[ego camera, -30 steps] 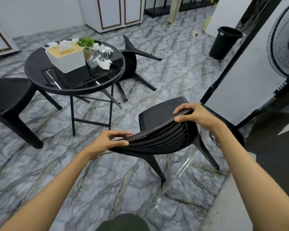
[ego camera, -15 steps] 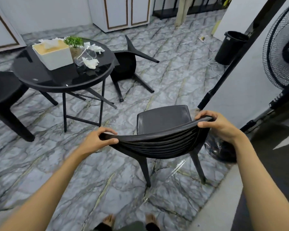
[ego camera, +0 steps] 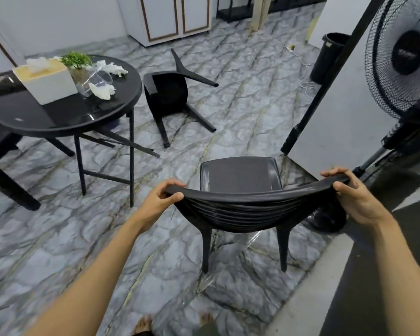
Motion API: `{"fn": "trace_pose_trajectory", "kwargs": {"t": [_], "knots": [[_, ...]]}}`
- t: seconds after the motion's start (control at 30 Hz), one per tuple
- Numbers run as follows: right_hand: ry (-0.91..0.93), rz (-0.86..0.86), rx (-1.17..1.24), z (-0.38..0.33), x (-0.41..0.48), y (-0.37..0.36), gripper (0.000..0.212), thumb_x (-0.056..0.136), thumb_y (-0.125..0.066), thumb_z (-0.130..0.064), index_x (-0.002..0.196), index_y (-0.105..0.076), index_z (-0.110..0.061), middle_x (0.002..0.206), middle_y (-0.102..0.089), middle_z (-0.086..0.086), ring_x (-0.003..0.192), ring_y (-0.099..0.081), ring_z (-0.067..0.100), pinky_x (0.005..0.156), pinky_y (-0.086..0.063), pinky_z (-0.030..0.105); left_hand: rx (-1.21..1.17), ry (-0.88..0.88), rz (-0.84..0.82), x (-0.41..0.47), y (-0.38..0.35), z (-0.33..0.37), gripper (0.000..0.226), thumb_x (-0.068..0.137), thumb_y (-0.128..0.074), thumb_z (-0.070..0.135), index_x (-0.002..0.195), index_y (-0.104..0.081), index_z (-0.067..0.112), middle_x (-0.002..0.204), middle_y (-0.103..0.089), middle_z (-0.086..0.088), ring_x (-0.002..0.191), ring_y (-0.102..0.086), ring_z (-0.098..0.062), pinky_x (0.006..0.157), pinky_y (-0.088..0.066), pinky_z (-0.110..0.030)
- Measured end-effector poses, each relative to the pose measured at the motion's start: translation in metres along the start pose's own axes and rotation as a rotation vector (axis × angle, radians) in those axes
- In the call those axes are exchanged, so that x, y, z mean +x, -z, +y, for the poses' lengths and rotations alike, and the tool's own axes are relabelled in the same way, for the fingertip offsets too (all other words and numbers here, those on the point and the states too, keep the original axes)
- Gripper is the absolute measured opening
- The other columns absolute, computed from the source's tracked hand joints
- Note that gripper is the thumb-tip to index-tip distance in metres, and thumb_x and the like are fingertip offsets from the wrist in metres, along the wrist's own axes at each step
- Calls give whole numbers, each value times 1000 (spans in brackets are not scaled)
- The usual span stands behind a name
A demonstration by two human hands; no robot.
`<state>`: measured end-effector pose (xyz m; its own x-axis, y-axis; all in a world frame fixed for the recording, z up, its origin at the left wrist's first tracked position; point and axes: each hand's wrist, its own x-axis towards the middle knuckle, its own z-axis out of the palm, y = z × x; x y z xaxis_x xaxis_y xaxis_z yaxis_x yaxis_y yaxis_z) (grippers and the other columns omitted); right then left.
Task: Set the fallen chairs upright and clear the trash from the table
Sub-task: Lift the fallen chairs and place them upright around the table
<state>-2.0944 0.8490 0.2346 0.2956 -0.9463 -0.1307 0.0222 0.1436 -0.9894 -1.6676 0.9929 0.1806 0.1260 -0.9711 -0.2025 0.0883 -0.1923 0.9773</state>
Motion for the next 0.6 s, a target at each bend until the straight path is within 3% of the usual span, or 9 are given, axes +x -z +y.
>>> {"fn": "trace_pose_trajectory", "kwargs": {"t": [0.07,0.13,0.2,0.3,0.47,0.6], "knots": [[-17,11,9,3,-3,7,44,90,-35,9,90,-62,-25,98,-70,-10,92,-64,2,78,-52,14,-43,-33,22,4,-12,-2,39,63,-78,45,90,-65,21,92,-69,10,87,-64,-7,76,-53,-15],[-45,17,23,8,-7,11,48,93,-30,10,90,-62,-26,96,-69,-10,89,-65,2,75,-52,13,-47,-59,79,7,-18,-3,13,76,-70,19,88,-64,19,89,-69,8,85,-63,-11,74,-53,-16],[-65,17,28,15,-13,13,53,93,-26,12,87,-63,-26,94,-70,-10,88,-65,3,75,-52,14,-59,-61,127,7,-19,-3,15,79,-66,6,88,-65,18,93,-66,-1,84,-64,-11,74,-54,-17],[-72,41,68,26,-25,14,58,94,-24,12,81,-65,-28,91,-69,-11,91,-65,2,76,-52,13,-47,-51,106,7,-17,-1,17,77,-68,6,88,-66,18,92,-65,-3,78,-66,-4,71,-54,-15],[-40,112,118,28,-30,9,42,94,-26,12,87,-53,-19,87,-67,-11,86,-63,2,74,-51,12,-10,-48,96,3,-18,3,16,78,-68,6,91,-64,15,92,-63,-4,77,-64,-1,72,-53,-14],[-34,93,145,28,-21,3,43,94,-26,11,86,-56,-19,89,-66,-10,84,-63,3,73,-51,13,2,-52,133,-9,-17,0,18,76,-70,7,89,-65,18,92,-64,-1,77,-64,1,70,-52,-11]]}}
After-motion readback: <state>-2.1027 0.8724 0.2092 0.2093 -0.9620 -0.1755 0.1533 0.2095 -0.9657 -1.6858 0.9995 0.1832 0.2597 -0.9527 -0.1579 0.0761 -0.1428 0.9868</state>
